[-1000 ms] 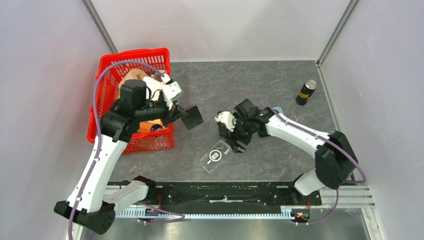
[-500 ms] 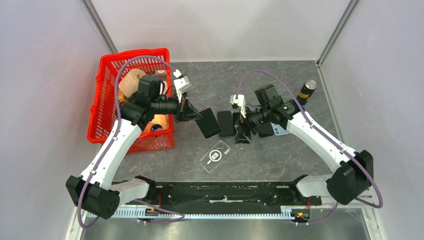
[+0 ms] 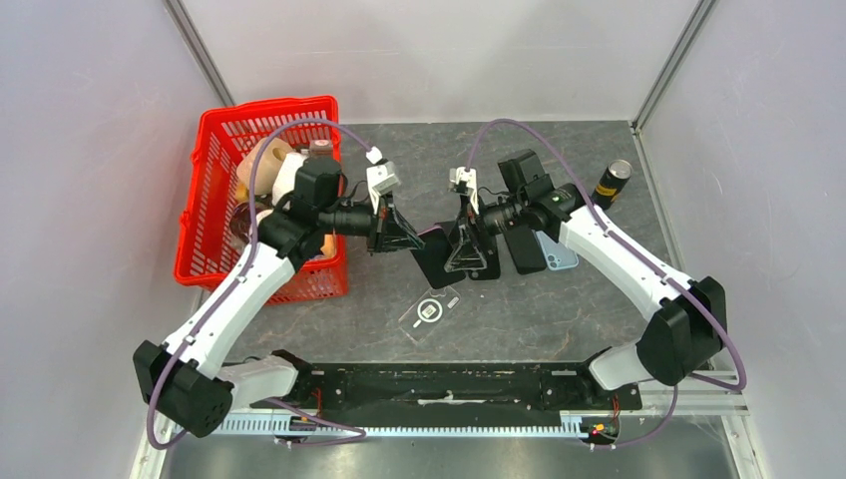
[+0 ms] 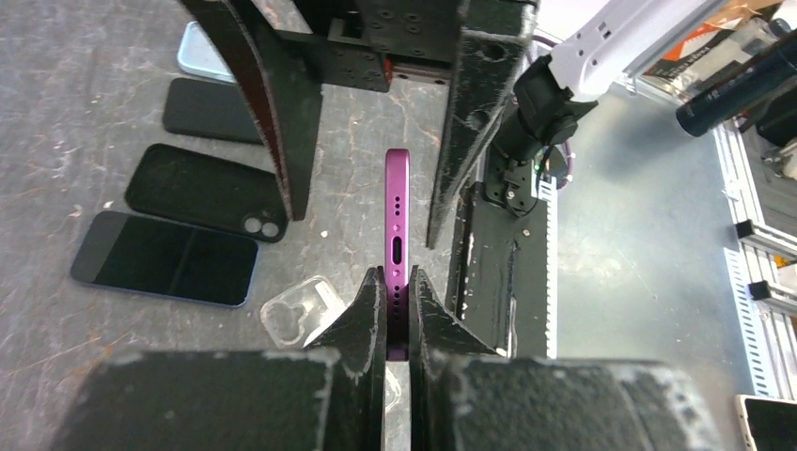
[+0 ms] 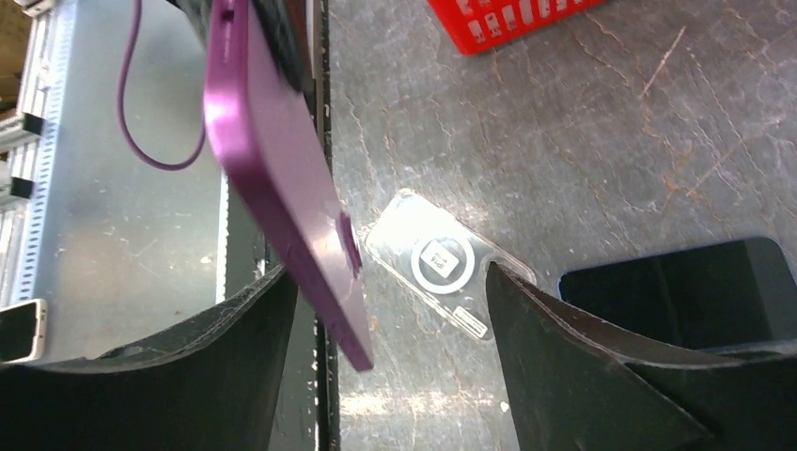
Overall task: Take the phone out of the phone case
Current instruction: Adjust the phone case at the center of the board.
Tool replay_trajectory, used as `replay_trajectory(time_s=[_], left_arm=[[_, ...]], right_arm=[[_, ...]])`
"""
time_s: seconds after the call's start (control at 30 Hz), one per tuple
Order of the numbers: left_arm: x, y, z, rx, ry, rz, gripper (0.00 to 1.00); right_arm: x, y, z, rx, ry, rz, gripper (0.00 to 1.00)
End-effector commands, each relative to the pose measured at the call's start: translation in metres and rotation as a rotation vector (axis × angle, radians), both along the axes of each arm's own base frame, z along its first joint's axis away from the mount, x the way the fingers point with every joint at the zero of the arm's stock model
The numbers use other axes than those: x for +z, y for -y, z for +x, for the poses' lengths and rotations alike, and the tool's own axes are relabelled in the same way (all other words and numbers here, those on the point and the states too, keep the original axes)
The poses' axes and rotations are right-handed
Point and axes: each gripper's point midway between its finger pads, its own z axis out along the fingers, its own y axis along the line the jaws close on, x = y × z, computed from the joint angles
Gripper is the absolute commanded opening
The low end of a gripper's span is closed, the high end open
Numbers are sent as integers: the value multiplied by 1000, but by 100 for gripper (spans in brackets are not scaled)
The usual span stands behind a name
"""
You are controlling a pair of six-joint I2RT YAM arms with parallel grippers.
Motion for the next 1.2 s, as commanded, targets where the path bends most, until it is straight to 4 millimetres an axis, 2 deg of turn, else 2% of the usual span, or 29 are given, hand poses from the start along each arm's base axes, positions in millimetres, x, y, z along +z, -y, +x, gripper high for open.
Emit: replay_trajectory(time_s=[0.0, 0.1, 0.27, 0.3, 0.43, 0.47, 0.53, 0.6, 0.63, 0.77, 0.87, 1.0, 1.17], left_arm=[[24, 13, -3, -14, 60, -75, 2], [22, 17, 0, -9, 43, -90, 2], [16, 19, 2, -1, 37, -98, 2], [15, 20, 3, 2, 39, -97, 2], [6, 20, 4, -3, 52, -88, 2], [3, 19, 4, -6, 55, -81, 7], [-4, 16, 4, -7, 84, -51, 30], [-12, 11, 5, 0, 121, -13, 64], [-16, 8, 5, 2, 136, 9, 70], [-35, -7, 9, 45, 179, 118, 75], [-60, -12, 8, 69, 191, 221, 82], [-110, -14, 0, 75, 200, 366, 84], [-162, -5, -7, 100, 186, 523, 86]], right_arm=[[29, -13, -4, 59, 5, 100, 75], [29, -14, -10, 86, -24, 115, 57], [25, -10, -22, 127, -45, 110, 4], [26, -9, -24, 137, -42, 108, 0], [24, 1, -36, 167, -49, 69, 0], [21, 5, -40, 174, -60, 45, 0], [14, 14, -43, 176, -68, -10, 0], [7, 25, -46, 176, -80, -56, 0], [1, 32, -48, 174, -94, -87, 0], [-24, 65, -52, 172, -121, -224, 0], [-43, 92, -58, 185, -171, -342, 0], [-59, 123, -50, 143, -256, -412, 0], [-66, 152, -37, 51, -289, -423, 0]])
